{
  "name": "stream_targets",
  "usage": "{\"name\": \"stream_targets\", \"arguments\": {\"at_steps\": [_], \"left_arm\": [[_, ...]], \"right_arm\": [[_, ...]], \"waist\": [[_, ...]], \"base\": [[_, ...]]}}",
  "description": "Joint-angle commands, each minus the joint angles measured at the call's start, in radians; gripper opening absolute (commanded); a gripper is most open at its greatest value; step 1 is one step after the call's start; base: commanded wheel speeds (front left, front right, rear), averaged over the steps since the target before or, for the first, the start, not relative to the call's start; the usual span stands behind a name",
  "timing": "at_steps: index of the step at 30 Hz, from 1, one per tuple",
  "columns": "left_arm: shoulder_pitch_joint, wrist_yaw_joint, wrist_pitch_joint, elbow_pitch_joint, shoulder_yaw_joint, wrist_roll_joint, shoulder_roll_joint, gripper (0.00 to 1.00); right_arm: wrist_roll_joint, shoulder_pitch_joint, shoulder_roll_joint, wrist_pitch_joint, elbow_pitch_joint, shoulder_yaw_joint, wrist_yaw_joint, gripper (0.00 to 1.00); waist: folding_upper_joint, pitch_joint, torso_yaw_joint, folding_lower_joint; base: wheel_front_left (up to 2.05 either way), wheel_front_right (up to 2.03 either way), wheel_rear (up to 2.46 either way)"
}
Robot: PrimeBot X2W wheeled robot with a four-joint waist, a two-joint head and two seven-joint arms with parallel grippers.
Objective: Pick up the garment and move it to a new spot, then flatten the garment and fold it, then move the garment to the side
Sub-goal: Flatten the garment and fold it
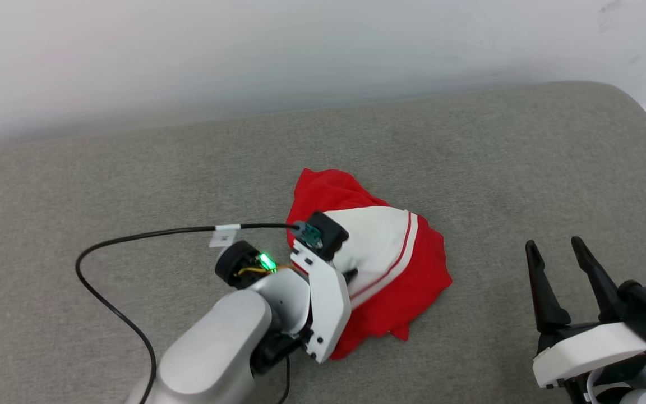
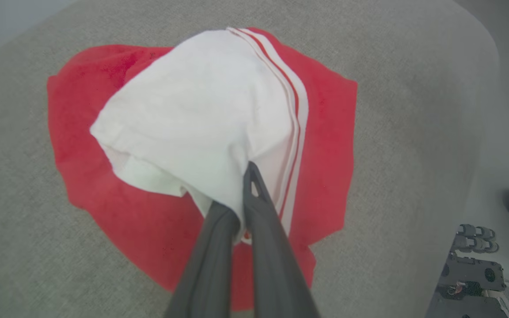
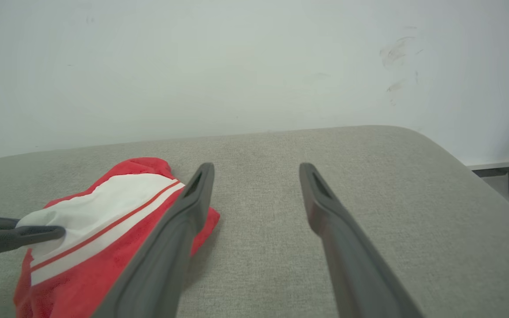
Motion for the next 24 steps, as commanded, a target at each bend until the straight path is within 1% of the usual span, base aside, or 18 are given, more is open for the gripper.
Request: {"name": "stream_targets", "arguments": {"at_steps": [1, 3, 6, 11, 14, 16, 19, 20, 22, 24], "left_arm": [[-0.017, 0.007, -0.012, -0.007, 0.008, 0.006, 0.005, 0.00], [-0.021, 0.030, -0.050, -0.023, 0.028, 0.018, 0.013, 0.00], [-0.011, 0.083, -0.106, -0.065, 0.071, 0.034, 0.038, 0.00], [0.074, 0.203, -0.185, -0.151, 0.170, 0.032, 0.101, 0.00], [0.168, 0.280, -0.210, -0.203, 0.233, 0.007, 0.140, 0.00], [0.244, 0.323, -0.216, -0.228, 0.267, -0.012, 0.163, 0.00], [0.371, 0.370, -0.212, -0.242, 0.296, -0.050, 0.185, 0.00], [0.453, 0.391, -0.210, -0.240, 0.309, -0.082, 0.184, 0.00], [0.538, 0.406, -0.204, -0.226, 0.312, -0.114, 0.179, 0.00], [0.588, 0.409, -0.209, -0.218, 0.313, -0.134, 0.172, 0.00]], "right_arm": [[0.002, -0.003, 0.002, -0.007, 0.000, -0.003, 0.000, 1.00], [-0.003, -0.002, 0.002, -0.007, -0.001, -0.013, 0.000, 1.00], [-0.004, 0.000, 0.002, -0.001, -0.007, -0.024, 0.000, 1.00], [-0.012, 0.001, 0.002, 0.009, -0.015, -0.033, 0.000, 1.00], [-0.015, 0.008, 0.002, 0.013, -0.022, -0.039, 0.000, 1.00], [-0.012, 0.012, 0.002, 0.016, -0.026, -0.040, 0.000, 1.00], [-0.010, 0.018, 0.002, 0.021, -0.026, -0.039, 0.000, 1.00], [-0.007, 0.022, 0.002, 0.022, -0.023, -0.036, 0.000, 1.00], [-0.007, 0.027, 0.002, 0.024, -0.018, -0.032, 0.000, 1.00], [-0.004, 0.037, 0.002, 0.027, -0.020, -0.033, 0.000, 1.00]], "waist": [[-0.0001, -0.001, 0.009, -0.0001], [-0.0001, -0.004, 0.026, -0.0001], [-0.0001, -0.007, 0.055, -0.0001], [-0.0001, -0.017, 0.106, -0.0001], [-0.0001, -0.024, 0.133, -0.0001], [-0.0001, -0.028, 0.148, -0.0001], [-0.0001, -0.039, 0.158, -0.0001], [-0.0001, -0.047, 0.159, -0.0001], [-0.0001, -0.060, 0.158, -0.0001], [-0.0001, -0.064, 0.157, -0.0001]], "base": [[0.00, 0.00, 0.00], [0.00, 0.00, 0.00], [0.00, 0.00, 0.00], [0.00, 0.00, 0.00], [0.00, 0.00, 0.00], [0.00, 0.00, 0.00], [0.00, 0.00, 0.00], [0.00, 0.00, 0.00], [0.00, 0.00, 0.00], [0.00, 0.00, 0.00]]}}
